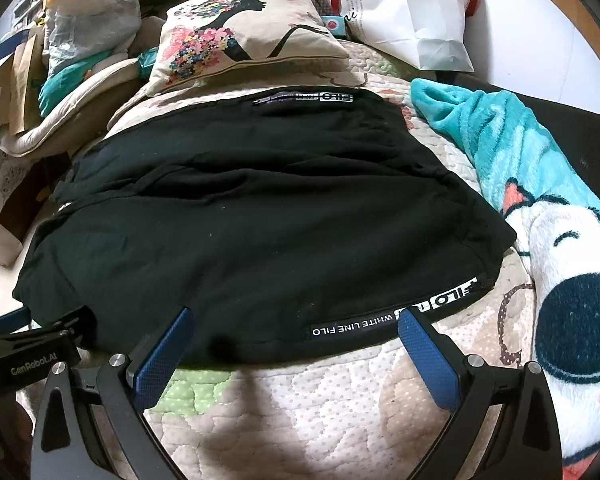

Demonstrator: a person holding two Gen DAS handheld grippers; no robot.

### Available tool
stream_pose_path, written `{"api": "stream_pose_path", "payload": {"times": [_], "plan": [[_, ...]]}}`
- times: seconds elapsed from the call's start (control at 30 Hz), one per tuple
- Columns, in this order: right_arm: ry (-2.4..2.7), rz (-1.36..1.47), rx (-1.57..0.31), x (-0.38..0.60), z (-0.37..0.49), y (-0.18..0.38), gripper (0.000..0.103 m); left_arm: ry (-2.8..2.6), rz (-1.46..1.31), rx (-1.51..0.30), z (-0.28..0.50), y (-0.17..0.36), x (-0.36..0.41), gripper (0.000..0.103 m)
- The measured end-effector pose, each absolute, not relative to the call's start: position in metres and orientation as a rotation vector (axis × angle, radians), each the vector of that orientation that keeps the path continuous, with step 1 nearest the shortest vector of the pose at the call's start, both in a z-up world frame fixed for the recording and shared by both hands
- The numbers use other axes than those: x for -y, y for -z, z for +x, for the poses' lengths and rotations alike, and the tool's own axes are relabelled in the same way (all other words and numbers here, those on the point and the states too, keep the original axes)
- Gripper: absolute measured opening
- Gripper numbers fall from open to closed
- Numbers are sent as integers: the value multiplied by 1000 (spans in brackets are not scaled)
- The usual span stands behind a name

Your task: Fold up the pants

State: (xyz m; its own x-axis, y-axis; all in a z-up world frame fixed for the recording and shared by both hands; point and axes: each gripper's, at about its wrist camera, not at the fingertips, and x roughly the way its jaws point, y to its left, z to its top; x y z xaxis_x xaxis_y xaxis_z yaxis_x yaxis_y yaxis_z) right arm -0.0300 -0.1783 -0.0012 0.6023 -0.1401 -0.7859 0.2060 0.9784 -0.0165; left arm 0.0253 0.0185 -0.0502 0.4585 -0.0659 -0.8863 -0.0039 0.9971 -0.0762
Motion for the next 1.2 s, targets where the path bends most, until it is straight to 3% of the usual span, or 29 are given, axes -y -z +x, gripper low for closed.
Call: {"api": "stream_pose_path", "payload": {"times": [0.3,0.33,0.4,0.43,0.77,1.0,1.2], "plan": [[192,54,-851,174,-33,-7,103,68,-71,-1104,25,46,-24,101],[179,52,-834,173,-34,-9,103,66,-73,-1097,24,42,-24,97],[146,40,-811,170,-35,-14,103,79,-63,-1074,21,29,-23,77],[136,33,-805,169,-34,-16,103,92,-60,-1061,20,22,-24,75],[95,-5,-715,182,-19,-82,103,212,8,-806,36,-76,-32,75],[10,2,-884,194,8,-61,100,101,-73,-1039,64,-7,-56,76],[79,294,-1007,223,-15,-14,97,36,-173,-1077,66,27,-72,76]]}}
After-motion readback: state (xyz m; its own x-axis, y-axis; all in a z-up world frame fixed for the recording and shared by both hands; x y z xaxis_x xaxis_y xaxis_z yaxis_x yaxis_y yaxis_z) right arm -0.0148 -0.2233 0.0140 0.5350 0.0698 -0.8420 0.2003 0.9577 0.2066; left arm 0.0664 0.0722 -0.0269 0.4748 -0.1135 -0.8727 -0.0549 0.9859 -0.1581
